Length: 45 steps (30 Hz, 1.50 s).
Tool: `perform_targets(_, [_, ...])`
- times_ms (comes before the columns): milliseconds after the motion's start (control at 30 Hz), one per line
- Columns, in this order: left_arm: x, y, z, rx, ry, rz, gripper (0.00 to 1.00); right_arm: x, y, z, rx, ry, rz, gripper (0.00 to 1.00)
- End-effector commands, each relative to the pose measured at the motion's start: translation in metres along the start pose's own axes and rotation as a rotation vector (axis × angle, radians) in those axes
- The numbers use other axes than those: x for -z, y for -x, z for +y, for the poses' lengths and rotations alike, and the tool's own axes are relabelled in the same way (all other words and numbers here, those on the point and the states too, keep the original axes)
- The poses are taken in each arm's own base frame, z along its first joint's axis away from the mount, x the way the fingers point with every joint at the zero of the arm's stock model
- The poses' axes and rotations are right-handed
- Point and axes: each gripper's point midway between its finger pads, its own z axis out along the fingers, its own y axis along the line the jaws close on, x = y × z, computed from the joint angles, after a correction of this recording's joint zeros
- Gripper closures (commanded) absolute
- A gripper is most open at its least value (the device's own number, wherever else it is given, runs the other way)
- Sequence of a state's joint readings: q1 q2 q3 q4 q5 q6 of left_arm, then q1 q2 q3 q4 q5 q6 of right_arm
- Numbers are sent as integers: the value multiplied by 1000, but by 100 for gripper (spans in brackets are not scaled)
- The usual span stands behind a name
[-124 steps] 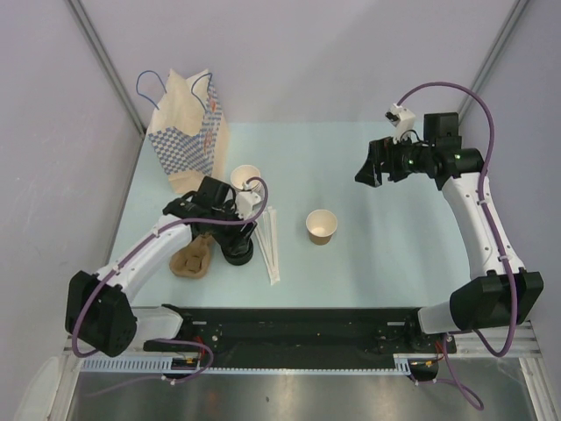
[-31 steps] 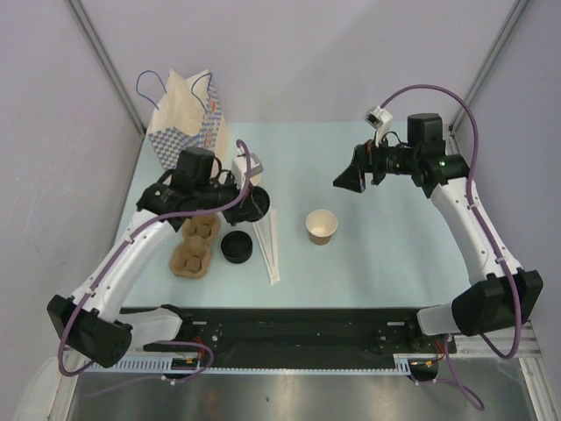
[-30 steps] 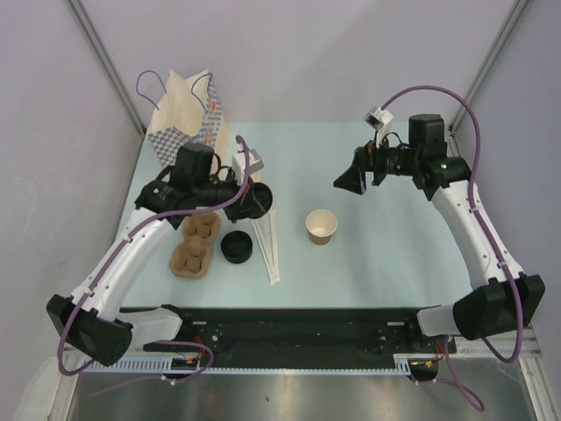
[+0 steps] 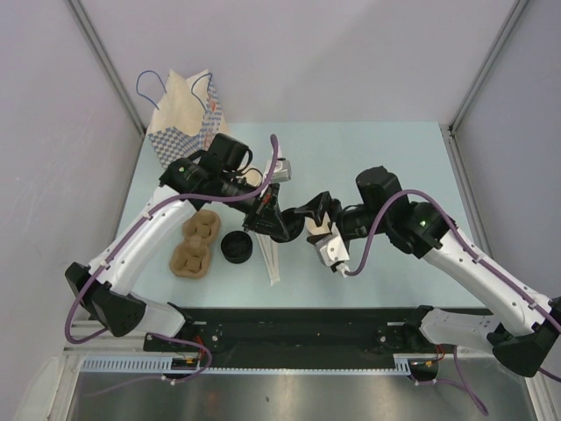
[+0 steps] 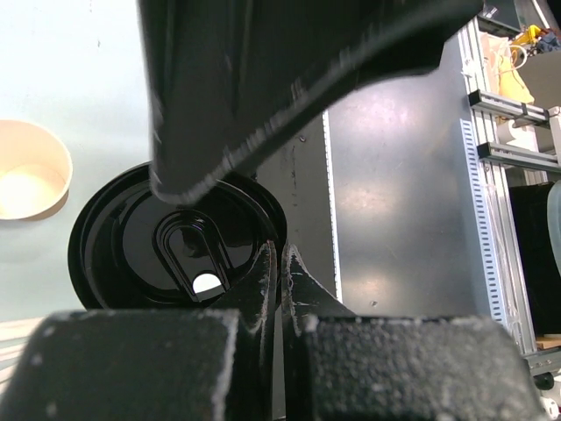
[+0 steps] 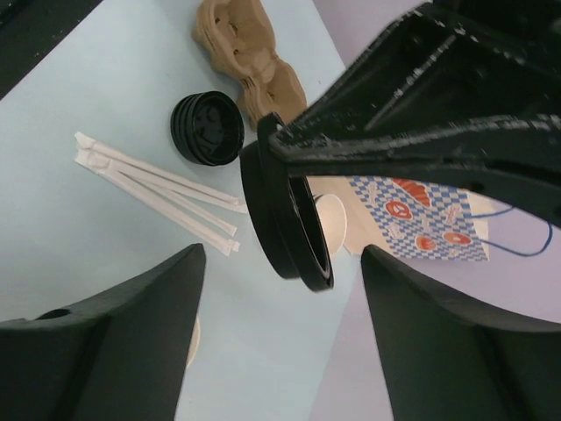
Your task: Pack the takeout coffee
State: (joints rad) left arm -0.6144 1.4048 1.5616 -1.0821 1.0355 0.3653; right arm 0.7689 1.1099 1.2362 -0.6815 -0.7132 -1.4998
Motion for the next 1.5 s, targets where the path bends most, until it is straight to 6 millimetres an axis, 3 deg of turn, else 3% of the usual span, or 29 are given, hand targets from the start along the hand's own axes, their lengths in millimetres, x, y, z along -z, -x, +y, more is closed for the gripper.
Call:
perform_targets(0, [0,10,-11,-26,-56,-37,100,-14,-4,7,62,41,14,29])
perform_targets(233, [-2,12,-8,-17,-54,-37,100,-28,-10,17,115,75,28,51])
perform_targets(333, [-1,13,-7,-24,-46,-38,96,-29,-14,11,104,50,49,70])
perform_targets(367, [-2,13,-5,-25,-43,-37,95,-28,-15,6,100,31,56,82])
perform_targets(467, [3,15,0,-19,6,-44,78,-24,-14,-5,39,-23,49,100])
perform_targets(500, [6,18,2,-15,23,-59,70,-20,-15,-8,-25,-49,51,100])
perform_targets(600, [41,45,29,70,118,-199,53,-5,-17,-24,-130,-138,52,100])
perform_targets(633, [76,69,54,43,215,-311,48,-1,-18,-27,-270,-179,44,100])
perform_targets(667, [94,82,59,136,236,-386,45,8,-15,-43,-323,-253,18,100])
perform_targets(700, [114,96,66,124,292,-449,39,15,-16,-51,-390,-298,4,100])
perform_targets(733, [144,118,76,34,386,-537,37,27,-24,-57,-580,-362,-13,100])
perform_targets(800, [170,137,84,-11,520,-621,29,43,-17,-80,-683,-457,-91,100])
perform_targets(833, [178,144,86,-48,572,-648,28,54,-17,-89,-840,-515,-144,100])
perform_targets(900, [187,155,86,-87,620,-710,27,62,-12,-97,-974,-529,-214,100])
perform_targets(933, [180,145,94,-54,628,-712,27,73,-15,-105,-1022,-562,-243,100])
perform_targets(967, [176,142,96,-61,637,-712,27,75,-9,-105,-1175,-533,-316,100])
perform_targets(1033, [158,140,90,-136,632,-694,28,88,-14,-115,-1261,-534,-394,100])
perform_targets(1100, [138,141,80,-186,617,-680,28,90,-11,-119,-1455,-472,-495,100])
perform_targets(1200, [121,144,76,-213,598,-690,30,98,-3,-127,-1446,-477,-514,100])
perform_targets(1300, [114,151,73,-239,624,-701,34,94,1,-121,-1475,-430,-519,100])
perform_targets(1467, [100,152,61,-424,643,-618,42,86,11,-107,-1503,-341,-500,100])
